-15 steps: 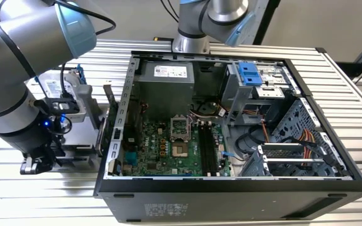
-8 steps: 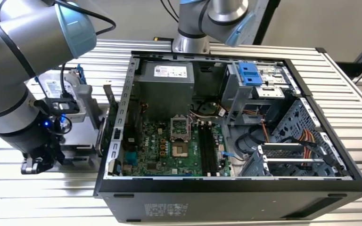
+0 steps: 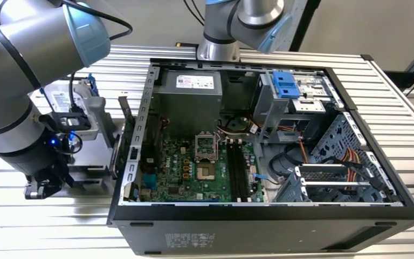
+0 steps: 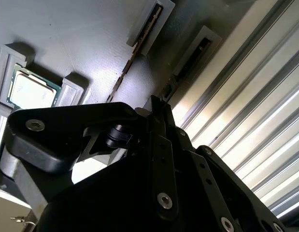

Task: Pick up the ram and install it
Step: 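Pick up the ram and move it above insertion slot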

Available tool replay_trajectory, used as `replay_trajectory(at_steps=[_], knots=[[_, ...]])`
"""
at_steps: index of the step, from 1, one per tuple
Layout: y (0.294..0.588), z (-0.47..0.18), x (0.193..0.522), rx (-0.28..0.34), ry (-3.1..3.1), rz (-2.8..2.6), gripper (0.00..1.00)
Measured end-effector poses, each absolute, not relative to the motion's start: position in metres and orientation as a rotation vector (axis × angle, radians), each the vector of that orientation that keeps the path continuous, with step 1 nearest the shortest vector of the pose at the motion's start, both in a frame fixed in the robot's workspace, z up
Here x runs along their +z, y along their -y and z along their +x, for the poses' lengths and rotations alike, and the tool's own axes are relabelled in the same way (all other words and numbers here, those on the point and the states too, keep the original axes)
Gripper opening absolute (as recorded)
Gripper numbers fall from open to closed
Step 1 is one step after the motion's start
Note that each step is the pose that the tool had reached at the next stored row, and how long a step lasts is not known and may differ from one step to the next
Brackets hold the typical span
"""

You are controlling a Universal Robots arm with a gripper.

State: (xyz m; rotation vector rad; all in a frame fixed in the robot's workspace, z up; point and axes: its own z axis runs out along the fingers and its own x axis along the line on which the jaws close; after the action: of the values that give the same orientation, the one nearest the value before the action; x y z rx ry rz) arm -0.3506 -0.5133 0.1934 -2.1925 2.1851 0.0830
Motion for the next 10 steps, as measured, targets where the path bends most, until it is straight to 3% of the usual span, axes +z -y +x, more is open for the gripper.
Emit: replay_trajectory(at_steps=[10], knots=[[0.5133,-0.3506,0.1932,0.083,-2.185,-2.192,0.00]])
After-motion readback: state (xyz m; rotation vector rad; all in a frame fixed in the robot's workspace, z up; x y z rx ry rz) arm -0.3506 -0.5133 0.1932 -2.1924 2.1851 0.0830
